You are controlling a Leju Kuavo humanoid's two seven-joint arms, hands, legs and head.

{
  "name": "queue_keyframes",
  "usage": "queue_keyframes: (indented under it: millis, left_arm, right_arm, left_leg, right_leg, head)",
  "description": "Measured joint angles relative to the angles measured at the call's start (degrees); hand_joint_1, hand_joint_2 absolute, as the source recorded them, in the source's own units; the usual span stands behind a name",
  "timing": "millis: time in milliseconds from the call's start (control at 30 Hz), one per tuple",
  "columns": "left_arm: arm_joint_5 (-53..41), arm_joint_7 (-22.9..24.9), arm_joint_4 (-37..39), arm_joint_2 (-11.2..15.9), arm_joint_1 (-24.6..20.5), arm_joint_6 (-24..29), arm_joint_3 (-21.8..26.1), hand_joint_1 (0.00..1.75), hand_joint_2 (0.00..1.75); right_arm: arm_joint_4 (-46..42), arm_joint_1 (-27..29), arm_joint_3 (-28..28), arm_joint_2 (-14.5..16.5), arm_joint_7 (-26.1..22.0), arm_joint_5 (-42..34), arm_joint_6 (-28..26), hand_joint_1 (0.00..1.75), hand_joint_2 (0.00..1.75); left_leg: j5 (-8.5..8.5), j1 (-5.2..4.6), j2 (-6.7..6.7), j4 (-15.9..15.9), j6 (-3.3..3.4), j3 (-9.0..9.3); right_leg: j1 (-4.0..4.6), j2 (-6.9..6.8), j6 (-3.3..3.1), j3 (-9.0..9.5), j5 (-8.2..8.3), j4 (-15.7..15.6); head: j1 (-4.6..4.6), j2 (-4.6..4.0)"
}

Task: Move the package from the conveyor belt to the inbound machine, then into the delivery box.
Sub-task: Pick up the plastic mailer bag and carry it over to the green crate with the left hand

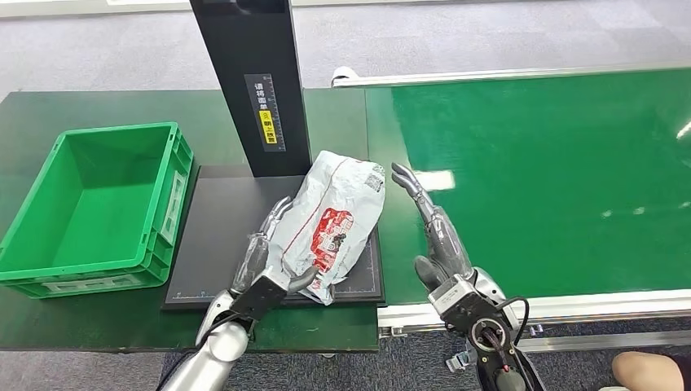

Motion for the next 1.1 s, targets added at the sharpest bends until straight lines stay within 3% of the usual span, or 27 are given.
queue_keyframes:
  millis: [267,733,900,933,1033,1067,1100]
  left_arm:
    - [-2.98,0.84,6.23,-0.91,-3.89,1.54,-2.83,0.00,1.75]
    - [-4.29,1.22,9.93,-1.18,-5.77,1.82,-3.73,0.00,1.75]
    - [-7.97,2.33,15.30,-1.94,-8.38,3.82,-5.69,0.00,1.75]
    - [-8.40,2.55,16.50,-2.11,-8.83,4.01,-6.08,0.07,1.75]
    - [-9.61,3.66,20.33,-2.75,-10.18,4.30,-7.22,0.76,1.75]
    - [-10.31,4.42,21.78,-2.96,-10.66,4.42,-7.69,0.92,1.75]
    - [-11.18,5.26,23.26,-3.13,-11.13,4.63,-8.21,0.96,1.75]
  right_arm:
    - [-0.12,-0.57,0.77,0.55,0.01,-0.25,0.13,0.00,0.00]
    - [-0.10,-0.99,1.13,0.60,0.01,-0.68,0.54,0.00,0.00]
    - [0.08,-2.28,1.90,0.87,-0.05,-1.74,1.36,0.00,0.00]
    - [0.15,-2.48,2.08,0.89,-0.09,-1.90,1.39,0.00,0.00]
    - [0.43,-3.15,2.58,0.90,-0.31,-2.59,1.41,0.00,0.00]
    - [0.55,-3.32,2.76,0.90,-0.53,-2.91,1.41,0.00,0.00]
    - [0.66,-3.40,2.93,0.90,-0.82,-3.23,1.41,0.00,0.00]
  left_leg:
    - [0.00,0.00,0.00,0.00,0.00,0.00]
    - [0.00,0.00,-0.01,0.00,0.00,-0.01]
    - [0.01,0.00,0.00,0.00,0.00,-0.01]
    - [0.01,0.00,-0.01,0.00,0.00,-0.01]
    - [0.00,0.00,-0.01,0.00,0.00,-0.01]
    - [0.00,0.00,-0.01,0.00,0.00,-0.01]
    - [0.00,0.00,-0.01,0.00,0.00,-0.01]
  right_leg:
    - [0.00,0.00,0.00,0.01,0.01,0.00]
    - [0.00,0.00,0.00,0.01,0.00,0.00]
    - [0.00,0.00,0.00,0.01,0.01,0.00]
    - [0.00,0.00,0.00,0.01,0.01,0.00]
    - [0.00,0.00,0.00,0.01,0.01,0.00]
    - [0.00,0.00,0.00,0.01,0.01,0.00]
    - [0.00,0.00,0.00,0.01,0.01,0.00]
  head:
    - [0.01,0.02]
    - [0.01,0.00]
    - [0.01,0.02]
    - [0.00,0.02]
    - [0.00,0.02]
    - [0.01,0.01]
    - [0.01,0.02]
